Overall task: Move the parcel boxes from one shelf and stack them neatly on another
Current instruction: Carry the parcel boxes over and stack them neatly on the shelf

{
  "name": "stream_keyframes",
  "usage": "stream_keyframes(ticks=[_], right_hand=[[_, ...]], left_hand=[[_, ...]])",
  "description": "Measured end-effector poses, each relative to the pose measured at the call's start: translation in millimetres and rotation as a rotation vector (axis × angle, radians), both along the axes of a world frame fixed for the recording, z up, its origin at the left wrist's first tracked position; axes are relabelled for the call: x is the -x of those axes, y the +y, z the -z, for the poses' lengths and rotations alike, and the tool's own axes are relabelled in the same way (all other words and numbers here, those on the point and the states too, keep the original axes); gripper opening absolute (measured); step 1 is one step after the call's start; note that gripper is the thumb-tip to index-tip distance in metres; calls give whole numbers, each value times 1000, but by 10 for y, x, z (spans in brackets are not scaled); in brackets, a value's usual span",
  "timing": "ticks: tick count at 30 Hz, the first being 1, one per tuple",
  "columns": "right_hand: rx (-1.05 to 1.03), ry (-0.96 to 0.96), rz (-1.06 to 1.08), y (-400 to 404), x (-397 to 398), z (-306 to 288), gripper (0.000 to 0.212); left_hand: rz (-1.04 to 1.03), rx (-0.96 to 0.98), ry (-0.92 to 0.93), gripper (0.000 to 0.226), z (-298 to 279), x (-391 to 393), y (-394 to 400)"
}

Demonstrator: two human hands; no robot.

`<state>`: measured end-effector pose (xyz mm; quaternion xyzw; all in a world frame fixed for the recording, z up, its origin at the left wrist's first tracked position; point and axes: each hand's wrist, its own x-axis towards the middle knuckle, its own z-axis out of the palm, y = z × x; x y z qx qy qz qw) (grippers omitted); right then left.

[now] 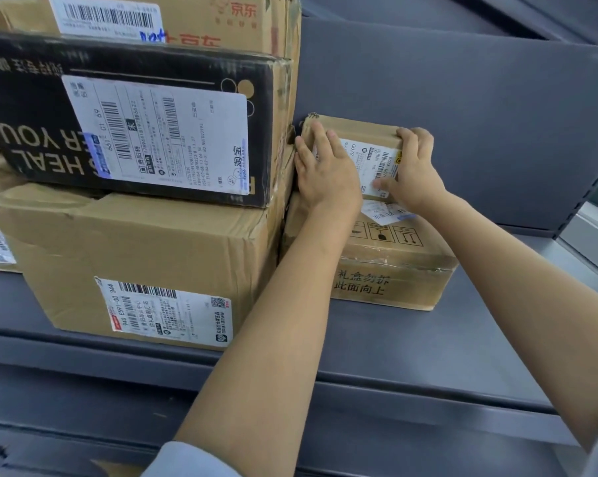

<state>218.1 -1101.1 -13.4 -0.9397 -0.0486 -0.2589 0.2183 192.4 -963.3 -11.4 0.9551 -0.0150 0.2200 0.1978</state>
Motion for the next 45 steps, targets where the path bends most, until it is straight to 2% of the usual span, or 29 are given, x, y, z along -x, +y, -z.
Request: stream_keyframes(ticks=[7,11,13,15,17,18,20,22,25,28,32,35,37,39,42,45], right_hand=[[44,26,20,-20,-96,19,89],[-7,87,-39,-18,26,-58,100],[-199,45,-116,-72,162,-24,104],[-607,7,-171,-130,393,66,103],[-1013,73,-135,-212,618,129,95],[-1071,127,-88,-256,717,149,88],[-989,229,-29,-356,857,195,64],[-1038,367,-114,-367,951,244,36],[-1162,493,-206,-311,1014,314,35],[-1239,495,-198,-248,1009,345,30],[-1160,587,-147,-267,987,282,32],[-835,636,-45,-244,914,118,56],[-638,476,51,-203,765,11,83],[-508,296,15,-69,609,-87,98],[-569,247,-66,136,374,-121,109],[-662,185,-50,255,253,-83,111]], left_hand=[[18,2,0,77,68,-48,-20],[135,56,28,76,80,159,-7],[228,85,15,71,116,353,29],[322,117,-40,68,172,583,96],[415,142,-96,65,262,822,193],[459,152,-124,62,322,934,249],[526,170,-189,59,459,1125,353],[536,161,-225,58,580,1224,439],[498,146,-196,54,673,1221,516],[481,107,-182,52,756,1173,545],[480,40,-134,53,762,1221,531],[531,50,-228,52,735,1441,596],[591,78,-342,48,707,1709,729],[644,122,-463,41,676,1992,934],[526,132,-741,29,643,2309,1344],[211,171,-869,24,765,2402,1909]])
